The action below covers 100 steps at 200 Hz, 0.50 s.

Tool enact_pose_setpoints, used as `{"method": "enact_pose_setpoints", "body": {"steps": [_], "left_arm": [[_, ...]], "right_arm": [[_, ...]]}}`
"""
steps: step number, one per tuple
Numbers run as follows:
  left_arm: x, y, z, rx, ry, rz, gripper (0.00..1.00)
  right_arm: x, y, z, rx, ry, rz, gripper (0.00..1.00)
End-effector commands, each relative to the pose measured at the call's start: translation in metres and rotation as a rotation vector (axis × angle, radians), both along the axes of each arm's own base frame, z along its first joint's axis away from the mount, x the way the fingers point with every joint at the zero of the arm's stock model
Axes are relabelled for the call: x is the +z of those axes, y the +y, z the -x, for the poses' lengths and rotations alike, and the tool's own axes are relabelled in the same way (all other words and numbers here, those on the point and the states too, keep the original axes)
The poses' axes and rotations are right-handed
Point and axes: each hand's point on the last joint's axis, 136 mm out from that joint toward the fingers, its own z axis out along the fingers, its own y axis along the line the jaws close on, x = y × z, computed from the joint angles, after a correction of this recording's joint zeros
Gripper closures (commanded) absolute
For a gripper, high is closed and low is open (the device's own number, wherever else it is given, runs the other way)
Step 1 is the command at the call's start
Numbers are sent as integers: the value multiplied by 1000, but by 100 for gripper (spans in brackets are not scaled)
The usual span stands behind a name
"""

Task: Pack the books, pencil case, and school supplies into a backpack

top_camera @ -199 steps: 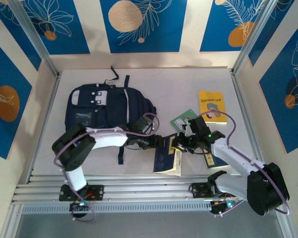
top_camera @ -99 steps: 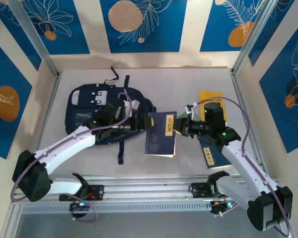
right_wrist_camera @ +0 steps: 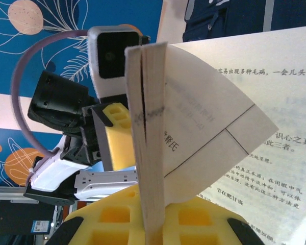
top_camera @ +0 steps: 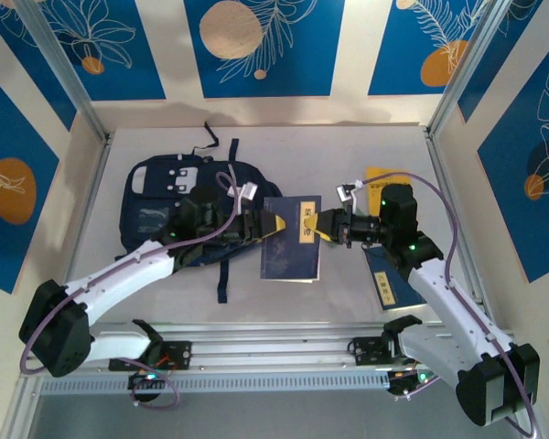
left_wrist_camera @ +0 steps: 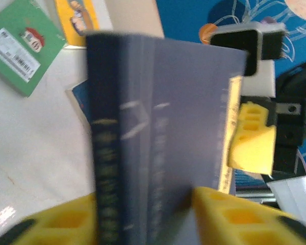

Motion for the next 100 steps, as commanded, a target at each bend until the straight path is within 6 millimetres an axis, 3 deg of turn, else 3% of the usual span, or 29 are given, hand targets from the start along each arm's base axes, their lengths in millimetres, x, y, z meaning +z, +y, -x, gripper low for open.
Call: {"method": "enact_pose_setpoints", "body": {"steps": [1, 14, 24, 40, 61, 79, 100], "left_arm": [[32, 0, 4, -23, -71, 103, 80], [37, 1, 4, -20, -87, 108, 93], [40, 2, 4, -11, -95, 114, 99], [44, 6, 0, 25, -106, 113, 100], [53, 16, -8, 122, -129, 111, 100], [70, 31, -21, 251, -156, 140, 100], [94, 52, -37, 428, -167, 232, 100]], "right_arm": [[13, 2, 3, 23, -49, 4, 98], [10, 0, 1, 3, -51, 33, 93], [7, -4, -1, -30, -52, 69, 82], [0, -14, -8, -112, -53, 154, 47], [-17, -43, -17, -298, 1, 314, 6], [-19, -54, -15, -377, 24, 312, 0], [-12, -48, -11, -391, 64, 175, 0]]}}
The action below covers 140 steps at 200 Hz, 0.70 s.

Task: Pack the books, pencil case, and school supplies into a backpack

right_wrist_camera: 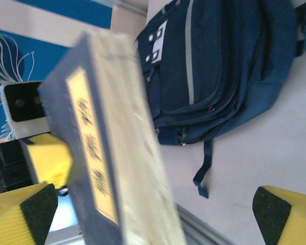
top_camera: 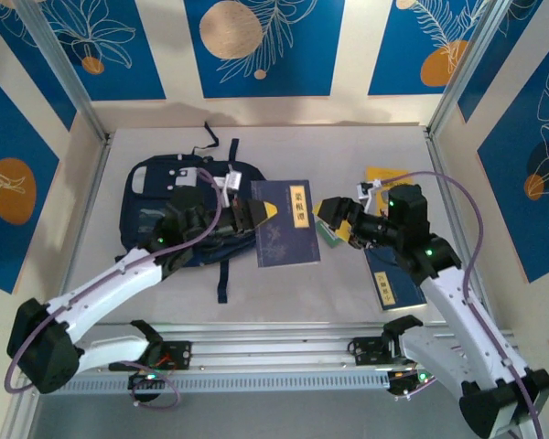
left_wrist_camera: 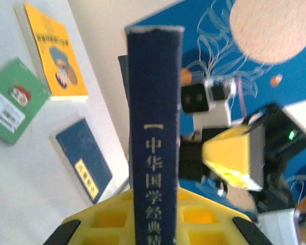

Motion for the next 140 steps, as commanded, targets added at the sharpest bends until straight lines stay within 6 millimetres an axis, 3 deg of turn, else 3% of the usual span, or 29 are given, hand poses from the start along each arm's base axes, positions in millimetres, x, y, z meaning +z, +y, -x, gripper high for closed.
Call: {"method": "enact_pose_setpoints", "body": {"steps": [1, 41, 102, 140], "left_arm": [[41, 30, -23, 236, -55, 140, 100], [60, 54, -42, 453, -33, 275, 100], [49, 45, -55, 526, 54, 315, 100], [43, 38, -55, 535, 78, 311, 100]], "right_arm": [[-11, -9, 3, -96, 68, -61, 1], [6, 8, 7, -127, 7, -309, 1], [44, 43, 10, -70, -130, -430, 1], [51, 55, 4, -64, -153, -432, 0]]}}
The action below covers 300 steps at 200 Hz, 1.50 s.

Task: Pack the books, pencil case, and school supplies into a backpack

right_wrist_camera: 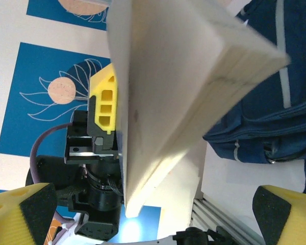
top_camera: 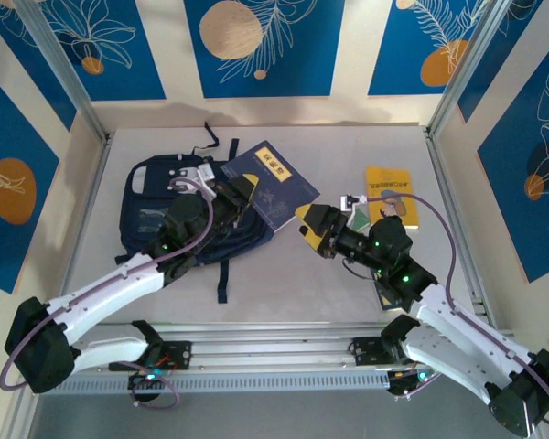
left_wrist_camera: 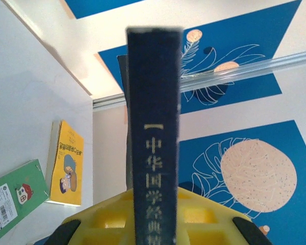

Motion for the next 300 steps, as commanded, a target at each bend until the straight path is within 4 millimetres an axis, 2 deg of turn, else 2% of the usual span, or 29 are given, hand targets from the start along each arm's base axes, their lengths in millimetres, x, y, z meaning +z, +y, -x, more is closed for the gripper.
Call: {"method": "enact_pose_setpoints", "body": {"steps": [1, 56, 94, 112, 129, 150, 176, 181, 203, 213, 225, 252, 271, 300], "left_arm": [[26, 3, 0, 40, -44, 87, 100], [15, -6, 4, 37, -21, 79, 100], [5, -11, 7, 33, -4, 62, 100], [1, -13, 7, 36, 4, 57, 100], [-3, -14, 7, 34, 12, 49, 100], [-8, -16, 7, 33, 21, 39, 100], [-13, -21, 6, 24, 31, 15, 100], [-13, -22, 6, 22, 31, 7, 95], [-17, -21, 7, 20, 22, -79, 65], [-19, -18, 7, 29, 13, -133, 48], [-28, -10, 7, 42, 34, -215, 34], [-53, 26, 0, 72, 106, -496, 30], [-74, 48, -16, 48, 130, -722, 30], [-101, 61, -50, -75, 178, -901, 34]], "right_arm": [[31, -1, -9, -54, -78, -69, 0], [31, 14, -29, -66, -35, -106, 1], [49, 18, -41, -97, -72, -109, 13], [49, 15, -46, -131, -65, -84, 25], [44, 12, -50, -161, -55, -60, 45], [26, 3, -54, -224, 4, 15, 72], [16, -4, -56, -263, 21, 68, 96], [15, -4, -57, -266, 20, 77, 100], [14, -15, -58, -301, 11, 125, 100], [11, -22, -59, -317, 10, 162, 100], [4, -34, -60, -340, 28, 217, 100], [-26, -63, -57, -359, 106, 356, 100], [-43, -74, -53, -322, 133, 424, 100], [-58, -81, -41, -254, 130, 494, 100]]}}
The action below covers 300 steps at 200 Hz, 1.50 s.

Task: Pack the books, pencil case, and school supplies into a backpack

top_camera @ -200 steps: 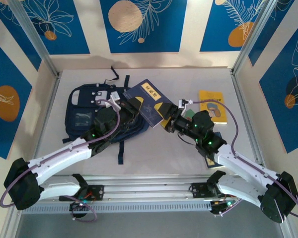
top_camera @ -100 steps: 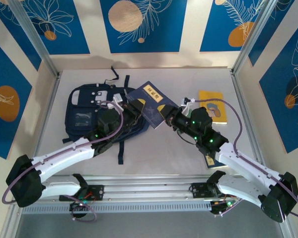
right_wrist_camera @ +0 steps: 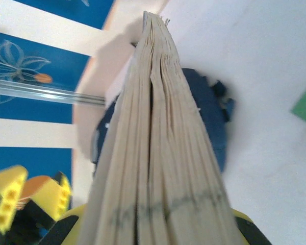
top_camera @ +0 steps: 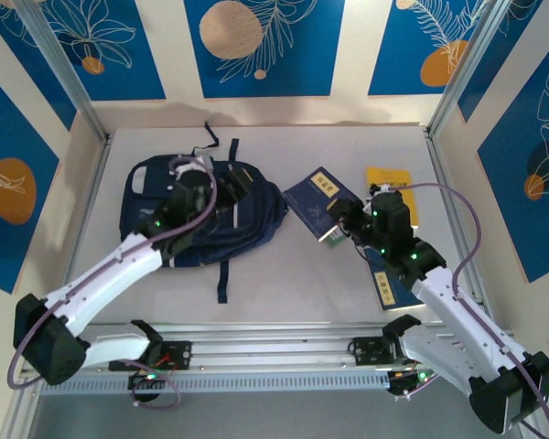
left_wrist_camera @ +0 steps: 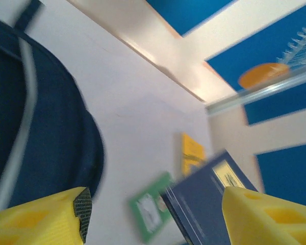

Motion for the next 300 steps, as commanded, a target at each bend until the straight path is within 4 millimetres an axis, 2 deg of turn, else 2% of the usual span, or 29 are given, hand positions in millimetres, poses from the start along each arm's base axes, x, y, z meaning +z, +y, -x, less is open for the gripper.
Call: {"method": "enact_pose_setpoints", "body": {"steps": [1, 34, 73, 105, 137, 206, 224, 251, 263, 300], "left_arm": [[-47, 12, -9, -154, 141, -272, 34], [-82, -2, -45, -344, 276, -295, 39], [-109, -8, -76, -382, 352, -327, 42], [-133, -6, -84, -373, 416, -358, 44], [-153, 8, -82, -340, 455, -402, 44], [-148, 23, -80, -315, 430, -374, 44], [-152, 20, -83, -328, 439, -365, 44], [-158, 4, -88, -366, 440, -290, 44], [-160, -1, -90, -376, 442, -266, 47], [-159, -10, -90, -405, 429, -235, 68]], "right_arm": [[-1, 1, 21, 121, -3, 65, 100], [9, -9, 38, 161, -55, 140, 100], [21, -20, 52, 172, -117, 144, 100], [28, -19, 57, 196, -118, 109, 100], [31, -17, 58, 213, -125, 90, 100], [13, -14, 49, 230, -87, 69, 100], [9, -12, 48, 234, -76, 61, 100], [2, -12, 46, 237, -63, 66, 100], [-3, -12, 46, 236, -48, 65, 100], [-13, -6, 44, 258, 7, 10, 100]]}}
